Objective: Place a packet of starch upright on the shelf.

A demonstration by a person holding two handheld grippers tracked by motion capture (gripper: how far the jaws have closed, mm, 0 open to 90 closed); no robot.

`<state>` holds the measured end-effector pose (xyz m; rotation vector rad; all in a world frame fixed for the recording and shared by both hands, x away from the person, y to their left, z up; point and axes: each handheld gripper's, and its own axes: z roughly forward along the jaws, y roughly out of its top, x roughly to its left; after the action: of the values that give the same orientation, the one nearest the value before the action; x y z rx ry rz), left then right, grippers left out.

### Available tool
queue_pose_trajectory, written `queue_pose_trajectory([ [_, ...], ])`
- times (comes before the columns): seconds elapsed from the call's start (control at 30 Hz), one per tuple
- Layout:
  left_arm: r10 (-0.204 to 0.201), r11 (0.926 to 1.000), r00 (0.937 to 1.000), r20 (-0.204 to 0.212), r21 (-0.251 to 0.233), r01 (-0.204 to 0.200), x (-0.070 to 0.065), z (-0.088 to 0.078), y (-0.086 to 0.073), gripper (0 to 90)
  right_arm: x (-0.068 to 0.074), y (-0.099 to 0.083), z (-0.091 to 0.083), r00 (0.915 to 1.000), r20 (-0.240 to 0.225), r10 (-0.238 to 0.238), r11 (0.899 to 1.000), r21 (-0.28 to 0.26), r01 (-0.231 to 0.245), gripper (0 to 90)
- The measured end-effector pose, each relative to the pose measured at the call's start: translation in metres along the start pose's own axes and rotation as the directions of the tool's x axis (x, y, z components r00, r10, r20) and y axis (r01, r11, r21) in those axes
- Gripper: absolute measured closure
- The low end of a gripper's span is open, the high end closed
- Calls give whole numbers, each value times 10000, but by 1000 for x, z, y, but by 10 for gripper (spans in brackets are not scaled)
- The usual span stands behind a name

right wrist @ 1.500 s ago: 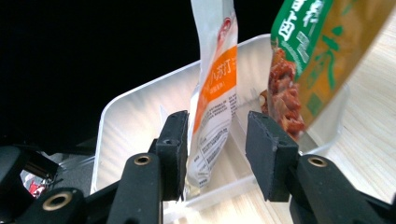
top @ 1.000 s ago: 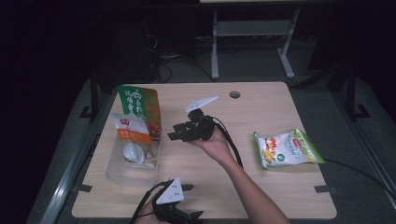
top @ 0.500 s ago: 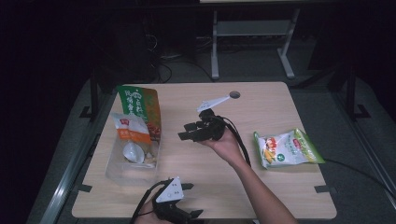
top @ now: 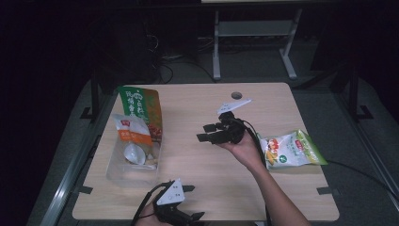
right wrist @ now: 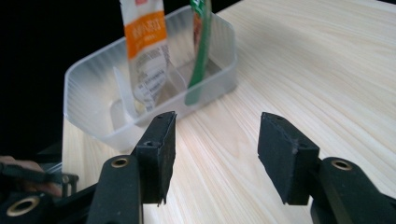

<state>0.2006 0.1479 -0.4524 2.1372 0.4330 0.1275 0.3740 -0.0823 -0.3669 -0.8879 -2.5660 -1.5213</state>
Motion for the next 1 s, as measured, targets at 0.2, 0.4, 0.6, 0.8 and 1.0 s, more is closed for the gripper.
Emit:
queue_pose_trajectory([
  [0.2, 53, 10000, 10000, -11, 61, -52, 1, 0, 0, 159, -8, -13, -17, 9991, 281, 312, 9994, 118, -315, 446],
  [0.4, 83, 10000, 10000, -20, 54, -82, 0, 1, 0, 159, -12, -23, -32, 9976, 579, 373, 9993, 75, -378, 442],
  [0.6, 169, 9999, 9998, -48, 3, -169, 0, 1, 0, 159, -17, -37, -51, 9926, 1029, 652, 9975, 192, -675, 434],
  [0.8, 76, 9999, 10000, 7, 72, -76, 0, 1, 0, 159, -28, -52, -72, 9808, 1681, 992, 9946, 147, -1031, 423],
  [1.0, 107, 9999, 9999, -13, 92, -107, 1, 2, 0, 158, -37, -72, -94, 9609, 2385, 1407, 9885, 203, -1498, 386],
])
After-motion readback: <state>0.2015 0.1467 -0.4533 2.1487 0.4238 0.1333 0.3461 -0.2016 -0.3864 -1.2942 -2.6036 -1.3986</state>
